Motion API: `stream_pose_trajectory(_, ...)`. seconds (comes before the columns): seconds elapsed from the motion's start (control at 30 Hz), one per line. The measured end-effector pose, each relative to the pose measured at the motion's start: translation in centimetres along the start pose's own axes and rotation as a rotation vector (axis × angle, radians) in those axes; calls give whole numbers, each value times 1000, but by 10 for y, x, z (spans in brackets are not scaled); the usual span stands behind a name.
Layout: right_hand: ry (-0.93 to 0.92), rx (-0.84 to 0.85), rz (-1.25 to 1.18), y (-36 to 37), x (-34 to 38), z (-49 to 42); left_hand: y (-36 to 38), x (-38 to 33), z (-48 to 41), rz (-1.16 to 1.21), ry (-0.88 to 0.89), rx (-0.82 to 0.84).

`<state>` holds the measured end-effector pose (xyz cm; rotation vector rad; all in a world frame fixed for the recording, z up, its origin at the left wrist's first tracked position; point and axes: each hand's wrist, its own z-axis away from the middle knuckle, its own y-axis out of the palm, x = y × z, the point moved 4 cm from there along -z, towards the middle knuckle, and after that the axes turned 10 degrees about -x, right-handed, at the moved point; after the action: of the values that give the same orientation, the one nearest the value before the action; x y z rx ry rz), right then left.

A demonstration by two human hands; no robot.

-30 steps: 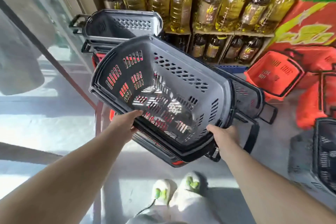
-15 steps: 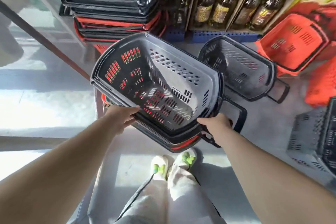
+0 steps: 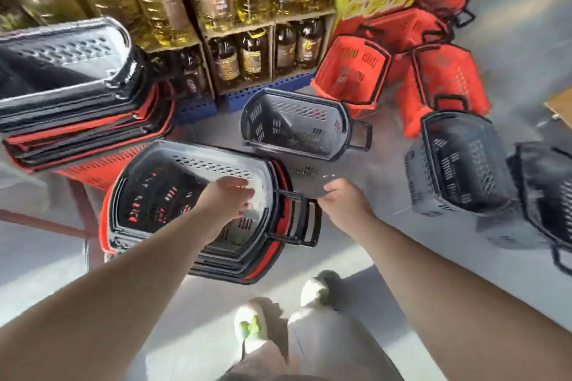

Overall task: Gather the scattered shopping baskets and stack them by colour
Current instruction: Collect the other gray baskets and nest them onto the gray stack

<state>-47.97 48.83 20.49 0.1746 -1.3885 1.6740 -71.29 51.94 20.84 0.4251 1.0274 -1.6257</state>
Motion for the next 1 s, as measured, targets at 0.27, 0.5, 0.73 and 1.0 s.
stream_pose_trajectory(0.27,-29,-208,-81,-163,-88,3,142,-109,76,-169,335,149)
stream_pose_trajectory(0.5,141,-361,-78,-329,-252,1,347,-166,167,-237,483,333)
stream_pose_trajectory(0.73,396,-477,-168,-413,-368,-2,493,-200,222,-313,521,506)
stream_pose_trajectory(1.0,617,-578,-256,-467,-455,-75,647,-247,202,-435,540,680)
